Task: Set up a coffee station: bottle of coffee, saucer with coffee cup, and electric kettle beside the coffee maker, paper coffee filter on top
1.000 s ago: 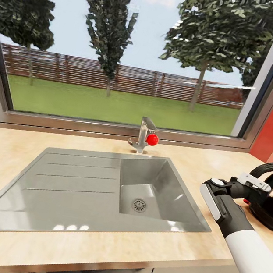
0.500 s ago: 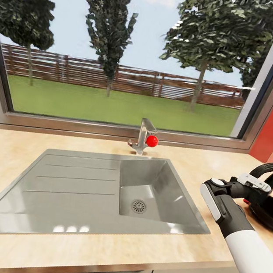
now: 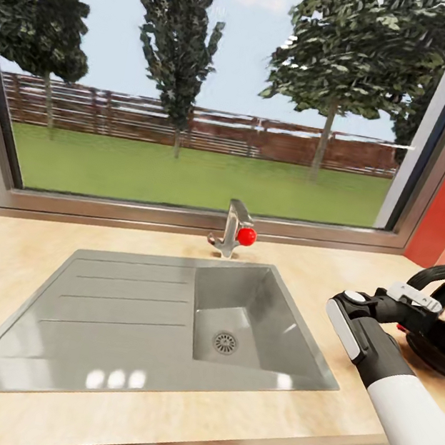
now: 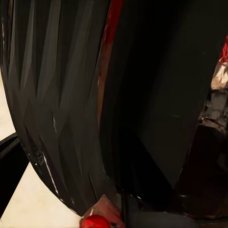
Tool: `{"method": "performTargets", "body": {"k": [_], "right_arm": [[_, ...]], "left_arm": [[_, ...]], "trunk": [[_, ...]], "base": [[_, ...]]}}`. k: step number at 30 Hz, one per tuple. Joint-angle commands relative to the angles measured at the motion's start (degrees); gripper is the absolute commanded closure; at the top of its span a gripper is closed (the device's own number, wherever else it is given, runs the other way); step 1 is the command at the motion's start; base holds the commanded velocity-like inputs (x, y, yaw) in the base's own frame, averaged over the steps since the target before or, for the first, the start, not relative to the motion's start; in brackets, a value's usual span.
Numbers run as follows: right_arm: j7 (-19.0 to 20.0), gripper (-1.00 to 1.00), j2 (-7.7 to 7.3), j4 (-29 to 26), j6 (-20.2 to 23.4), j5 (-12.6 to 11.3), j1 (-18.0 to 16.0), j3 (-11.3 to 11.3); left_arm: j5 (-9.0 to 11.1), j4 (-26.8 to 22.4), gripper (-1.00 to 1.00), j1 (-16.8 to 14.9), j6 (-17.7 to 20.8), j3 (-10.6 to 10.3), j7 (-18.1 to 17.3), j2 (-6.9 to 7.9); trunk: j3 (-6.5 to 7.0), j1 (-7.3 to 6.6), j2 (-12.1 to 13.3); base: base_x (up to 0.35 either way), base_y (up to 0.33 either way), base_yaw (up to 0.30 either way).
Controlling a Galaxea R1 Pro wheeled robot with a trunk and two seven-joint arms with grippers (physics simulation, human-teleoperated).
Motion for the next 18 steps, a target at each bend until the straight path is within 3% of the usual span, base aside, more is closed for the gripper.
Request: {"method": "performTargets", "body": {"k": [1, 7, 18], "right_arm": [[-0.38, 1.0, -0.09, -0.23, 0.61, -0.35, -0.07, 0.28], [-0.3, 1.0, -0.23, -1.5, 0.68, -0.32, -0.25, 0.28], [0.11, 1.0, -0.27, -6.99, 1.23, -0.37, -0.51, 0.33]], "left_arm": [[0.16, 0.04, -1.0, -0.01, -0.41, -0.31, -0.1, 0.0], [0.14, -0.01, -1.0, -0.02, -0.41, -0.31, -0.1, 0.0], [0.14, -0.03, -1.0, 0.0, -0.41, -0.31, -0.1, 0.0]], "trunk": [[0.12, -0.23, 0.38], [1.2, -1.55, 2.79], [1.2, -1.55, 2.79]], "base": [[0.0, 0.0, 0.0], [0.0, 0.0, 0.0], [0.0, 0.0, 0.0]]}}
